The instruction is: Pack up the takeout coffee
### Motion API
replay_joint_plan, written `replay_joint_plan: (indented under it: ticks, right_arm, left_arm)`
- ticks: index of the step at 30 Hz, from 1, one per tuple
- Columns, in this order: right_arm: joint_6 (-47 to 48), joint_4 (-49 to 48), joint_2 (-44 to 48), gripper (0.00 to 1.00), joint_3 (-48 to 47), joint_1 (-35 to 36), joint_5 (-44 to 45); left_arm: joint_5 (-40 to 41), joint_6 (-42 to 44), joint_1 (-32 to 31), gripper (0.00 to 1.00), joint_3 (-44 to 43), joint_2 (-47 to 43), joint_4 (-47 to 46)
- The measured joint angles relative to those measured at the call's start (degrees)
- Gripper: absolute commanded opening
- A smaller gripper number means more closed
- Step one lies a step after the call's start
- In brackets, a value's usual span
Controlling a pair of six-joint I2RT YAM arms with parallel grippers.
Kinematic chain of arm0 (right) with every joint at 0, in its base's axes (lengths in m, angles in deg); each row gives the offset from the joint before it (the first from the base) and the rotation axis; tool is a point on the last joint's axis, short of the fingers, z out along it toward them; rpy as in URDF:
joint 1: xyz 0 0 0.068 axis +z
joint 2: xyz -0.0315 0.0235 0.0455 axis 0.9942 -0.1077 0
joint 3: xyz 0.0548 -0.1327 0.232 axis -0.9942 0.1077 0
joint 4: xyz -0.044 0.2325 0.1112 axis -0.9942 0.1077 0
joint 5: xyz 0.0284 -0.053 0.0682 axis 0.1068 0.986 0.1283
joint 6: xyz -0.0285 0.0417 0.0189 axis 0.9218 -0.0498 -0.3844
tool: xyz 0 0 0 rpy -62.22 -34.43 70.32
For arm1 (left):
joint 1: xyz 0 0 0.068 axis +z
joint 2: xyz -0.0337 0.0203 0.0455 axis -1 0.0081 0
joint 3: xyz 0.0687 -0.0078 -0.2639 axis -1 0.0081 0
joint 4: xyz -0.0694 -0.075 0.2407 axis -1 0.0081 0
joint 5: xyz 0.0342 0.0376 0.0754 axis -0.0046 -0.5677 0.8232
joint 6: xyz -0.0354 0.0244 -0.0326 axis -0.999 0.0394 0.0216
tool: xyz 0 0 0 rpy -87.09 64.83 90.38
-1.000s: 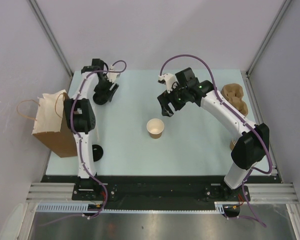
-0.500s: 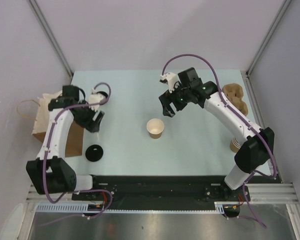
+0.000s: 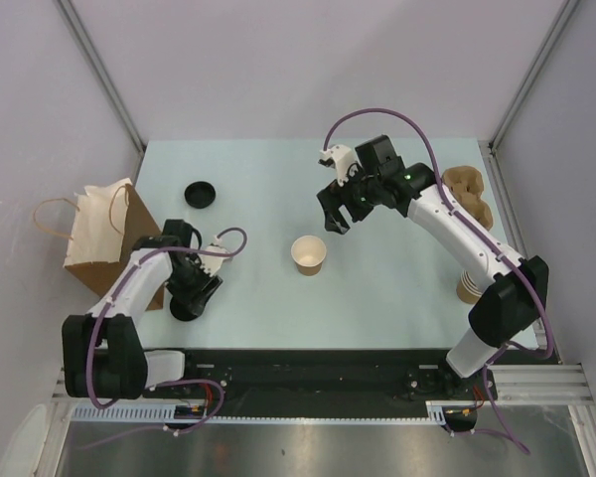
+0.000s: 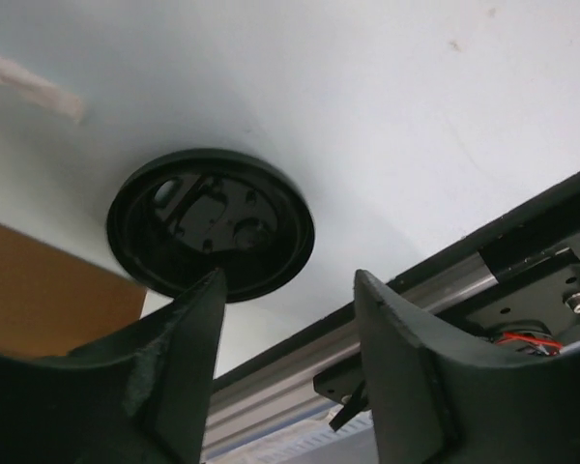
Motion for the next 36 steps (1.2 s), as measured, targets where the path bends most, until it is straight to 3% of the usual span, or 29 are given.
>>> replay_joint_plan:
  ticks: [19,26,31,36]
  right_arm:
    - [0.0,0.0,0.0,0.90,0.2,0.0,-0.1]
    - [0.0,0.0,0.0,0.90,0.2,0.0,-0.1]
    - [0.5,1.5,-0.7,0.87,-1.2,-1.1,-0.5]
    - [3.1,4.0,-2.4,0.86,-3.9,-5.4,-3.4]
  left_arm:
    - [5.0,-0.8,-4.0,0.31,7.8,5.5,-10.3]
    - [5.6,-0.5,-4.2,0.03,7.9,5.9,-10.3]
    - [0.6,-0.5,-5.0,0.00,1.8,5.0,-3.8]
    - [-10.0,-0.5,-6.4,0.00,-11.8,2.1,4.4]
